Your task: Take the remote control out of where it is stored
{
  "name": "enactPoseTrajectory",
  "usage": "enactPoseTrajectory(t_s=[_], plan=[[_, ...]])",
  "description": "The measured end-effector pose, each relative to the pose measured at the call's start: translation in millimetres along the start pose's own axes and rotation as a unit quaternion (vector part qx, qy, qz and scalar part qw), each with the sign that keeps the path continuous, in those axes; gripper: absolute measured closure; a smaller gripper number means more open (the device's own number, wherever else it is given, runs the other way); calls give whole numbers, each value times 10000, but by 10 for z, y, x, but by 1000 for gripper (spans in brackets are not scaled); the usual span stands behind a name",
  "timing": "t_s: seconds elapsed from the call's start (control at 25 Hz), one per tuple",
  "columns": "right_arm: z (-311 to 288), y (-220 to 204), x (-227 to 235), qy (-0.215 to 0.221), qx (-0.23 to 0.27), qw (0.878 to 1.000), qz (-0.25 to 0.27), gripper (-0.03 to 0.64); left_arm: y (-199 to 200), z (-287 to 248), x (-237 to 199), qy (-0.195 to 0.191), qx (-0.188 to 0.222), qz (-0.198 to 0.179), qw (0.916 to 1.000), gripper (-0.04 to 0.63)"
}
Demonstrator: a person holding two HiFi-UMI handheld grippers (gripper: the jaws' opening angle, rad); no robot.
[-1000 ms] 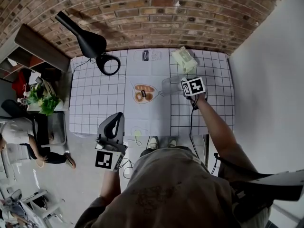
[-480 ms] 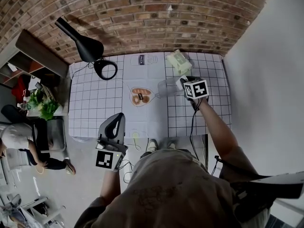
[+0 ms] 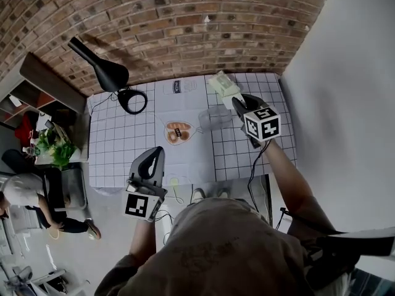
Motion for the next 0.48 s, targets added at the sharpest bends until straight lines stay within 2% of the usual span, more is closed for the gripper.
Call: enactPoseTrajectory(t_s=[0.16,0.48], plan=[[329,263,-77,-400,391,9954,782,534,57,-55,12,-103,38,-54,9999,591],[904,679,-173,-678,1489,9823,913,534,320,-137,-55,-243,225,-341,9989,591]])
Point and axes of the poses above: the fingertips, and each gripper's own axes: z backward along the fingers, x to its right, y out of its top, the point moved 8 cm from there along z, backward along the fingers, and after that the axes turned 9 degrees about z, right-handed, at the moved point
